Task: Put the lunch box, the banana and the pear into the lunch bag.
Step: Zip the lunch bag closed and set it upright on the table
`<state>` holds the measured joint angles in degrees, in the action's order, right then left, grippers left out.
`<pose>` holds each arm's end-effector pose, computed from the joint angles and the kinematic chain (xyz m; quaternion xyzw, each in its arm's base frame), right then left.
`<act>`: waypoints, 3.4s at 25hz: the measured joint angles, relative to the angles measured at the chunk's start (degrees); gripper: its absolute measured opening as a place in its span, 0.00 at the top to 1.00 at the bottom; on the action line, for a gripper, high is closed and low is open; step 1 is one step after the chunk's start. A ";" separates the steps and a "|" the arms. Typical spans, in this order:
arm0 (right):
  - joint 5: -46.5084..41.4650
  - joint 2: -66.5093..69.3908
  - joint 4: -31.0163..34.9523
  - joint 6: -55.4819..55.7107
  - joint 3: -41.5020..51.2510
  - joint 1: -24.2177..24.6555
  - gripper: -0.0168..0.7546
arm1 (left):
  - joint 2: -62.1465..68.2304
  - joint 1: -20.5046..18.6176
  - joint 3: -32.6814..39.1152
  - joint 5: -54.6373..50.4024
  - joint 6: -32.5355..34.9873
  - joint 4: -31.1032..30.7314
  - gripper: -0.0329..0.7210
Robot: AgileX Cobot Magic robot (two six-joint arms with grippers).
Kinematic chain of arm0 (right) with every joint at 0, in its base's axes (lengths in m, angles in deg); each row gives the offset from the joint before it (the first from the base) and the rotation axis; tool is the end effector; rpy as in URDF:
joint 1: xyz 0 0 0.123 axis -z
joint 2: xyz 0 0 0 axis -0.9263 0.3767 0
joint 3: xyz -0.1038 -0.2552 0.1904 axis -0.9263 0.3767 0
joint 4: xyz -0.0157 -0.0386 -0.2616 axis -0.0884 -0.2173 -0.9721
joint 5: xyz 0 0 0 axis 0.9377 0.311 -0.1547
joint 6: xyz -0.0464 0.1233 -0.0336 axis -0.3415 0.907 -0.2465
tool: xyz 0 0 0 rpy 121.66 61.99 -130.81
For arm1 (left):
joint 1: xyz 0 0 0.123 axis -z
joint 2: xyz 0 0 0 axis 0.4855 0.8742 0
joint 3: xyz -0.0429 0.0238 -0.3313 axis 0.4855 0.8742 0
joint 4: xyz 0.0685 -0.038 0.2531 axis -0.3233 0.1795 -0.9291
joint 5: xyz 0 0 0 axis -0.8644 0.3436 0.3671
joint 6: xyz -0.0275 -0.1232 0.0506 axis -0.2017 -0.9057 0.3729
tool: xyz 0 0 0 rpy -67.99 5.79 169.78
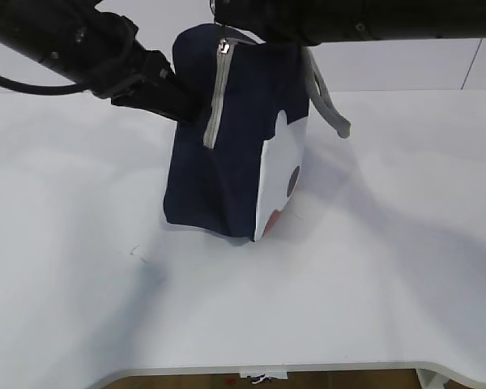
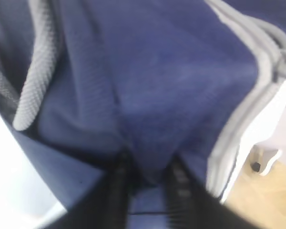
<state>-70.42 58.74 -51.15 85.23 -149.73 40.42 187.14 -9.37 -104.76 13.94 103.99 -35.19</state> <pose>0.3470 0.2208 0.3902 -0.2139 0.7514 0.2868 0.5544 0.3689 -0.2138 0.3128 0.3082 0.8552 -0.3109 0.2774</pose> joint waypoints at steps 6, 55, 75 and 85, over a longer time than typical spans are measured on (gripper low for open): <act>0.00 0.09 -0.10 0.00 0.00 0.00 0.99 | 0.00 0.00 0.00 -2.37 0.11 -2.44 0.96; -21.13 7.44 -4.51 0.24 -1.54 -0.10 0.99 | -11.13 -3.96 -0.13 -19.86 0.11 -25.46 0.96; -21.39 13.33 -4.93 0.24 -2.11 3.13 0.99 | -11.77 -6.39 -0.13 -20.21 0.29 -25.73 0.96; -20.13 13.33 -5.72 1.10 -3.07 5.40 0.99 | -11.77 -6.39 -0.13 -19.90 0.29 -25.40 0.96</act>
<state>-90.54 72.07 -56.87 86.33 -152.80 45.83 175.37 -15.77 -104.89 -5.96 104.28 -60.58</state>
